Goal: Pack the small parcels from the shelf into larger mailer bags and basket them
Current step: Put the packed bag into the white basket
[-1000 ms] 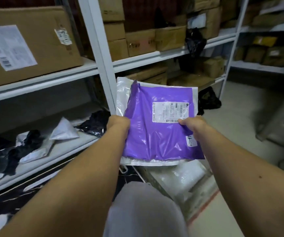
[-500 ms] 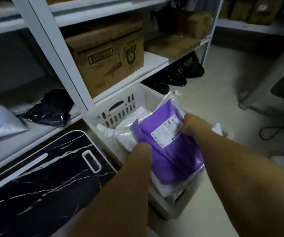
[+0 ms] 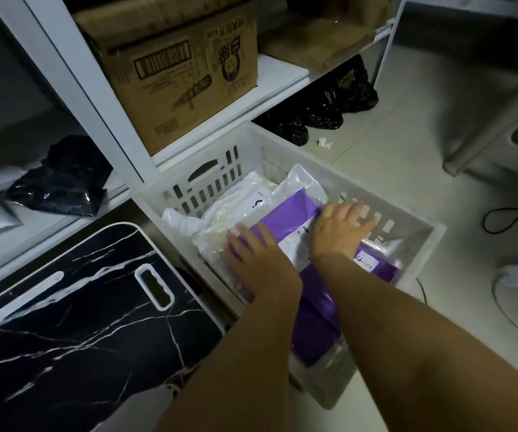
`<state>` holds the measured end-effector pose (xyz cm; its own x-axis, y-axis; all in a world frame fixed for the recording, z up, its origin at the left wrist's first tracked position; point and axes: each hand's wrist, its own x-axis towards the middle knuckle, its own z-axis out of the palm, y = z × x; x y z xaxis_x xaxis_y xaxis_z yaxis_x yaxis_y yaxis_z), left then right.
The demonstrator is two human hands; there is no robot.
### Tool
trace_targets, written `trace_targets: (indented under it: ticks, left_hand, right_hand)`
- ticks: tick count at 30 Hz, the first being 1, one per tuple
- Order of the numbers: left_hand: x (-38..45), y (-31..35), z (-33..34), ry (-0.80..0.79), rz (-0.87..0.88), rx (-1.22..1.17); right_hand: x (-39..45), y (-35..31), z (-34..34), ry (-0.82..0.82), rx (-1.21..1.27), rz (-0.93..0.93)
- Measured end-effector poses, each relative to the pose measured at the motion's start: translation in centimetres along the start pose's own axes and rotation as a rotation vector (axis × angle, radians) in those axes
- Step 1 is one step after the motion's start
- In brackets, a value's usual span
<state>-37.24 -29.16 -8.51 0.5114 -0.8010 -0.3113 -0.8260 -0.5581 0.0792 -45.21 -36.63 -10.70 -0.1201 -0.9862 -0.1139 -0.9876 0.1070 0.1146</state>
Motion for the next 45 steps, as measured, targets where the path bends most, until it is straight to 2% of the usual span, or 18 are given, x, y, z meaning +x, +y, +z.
trace_targets:
  ticks: [2,3,6,9,12,17,26,33,34,35,37,38,39,42,45]
  left_hand:
    - [0.4,-0.9,0.6,0.014,0.314,0.271]
    - [0.8,-1.2,0.6,-0.055,0.369,0.346]
    - [2.4,-1.8,1.6,-0.301,0.329,0.458]
    - [4.0,-2.3,2.2,-0.452,0.292,0.491]
    - [5.9,-2.7,3.5,-0.566,0.281,0.494]
    - [8.0,-2.7,5.6,-0.643,0.293,0.448]
    - [8.4,-2.2,7.8,-0.699,0.193,0.41]
    - [8.3,-2.1,8.0,-0.714,0.19,0.464]
    - [8.3,-2.1,8.1,-0.71,0.195,0.481]
    - [8.3,-2.1,8.2,-0.703,0.198,0.498]
    - [8.2,-2.1,8.3,-0.694,0.197,0.509]
    - [8.2,-2.1,8.2,-0.691,0.199,0.511]
    - [8.2,-2.1,8.0,-0.691,0.199,0.517]
    - [8.1,-2.1,7.8,-0.696,0.202,0.559]
    - [8.2,-2.0,8.6,-0.679,0.201,0.644]
  right_hand:
    - [-1.6,-1.6,1.2,-0.051,0.222,0.019]
    - [-2.1,-2.2,2.0,-0.115,0.312,0.057]
    - [-2.7,-2.7,4.9,-0.32,0.392,0.12]
    - [-1.5,-1.8,7.2,-0.492,0.454,0.151]
    - [-0.1,-1.3,8.5,-0.63,0.45,0.14]
    - [1.7,-1.7,9.6,-0.709,0.395,0.114]
    - [1.2,-1.8,12.9,-0.727,0.586,0.205]
    - [1.4,-2.0,13.1,-0.761,0.598,0.237]
    - [1.1,-2.0,13.1,-0.718,0.56,0.217]
    - [0.6,-2.0,13.1,-0.604,0.485,0.167]
    - [-0.4,-2.4,12.6,-0.22,0.348,0.014]
    - [-0.4,-2.9,12.2,-0.074,0.333,-0.049]
    - [0.1,-3.6,11.7,-0.008,0.333,-0.106]
    - [2.7,-5.1,11.1,-0.113,0.237,-0.219]
    - [5.5,-5.0,11.9,-0.311,0.273,-0.194]
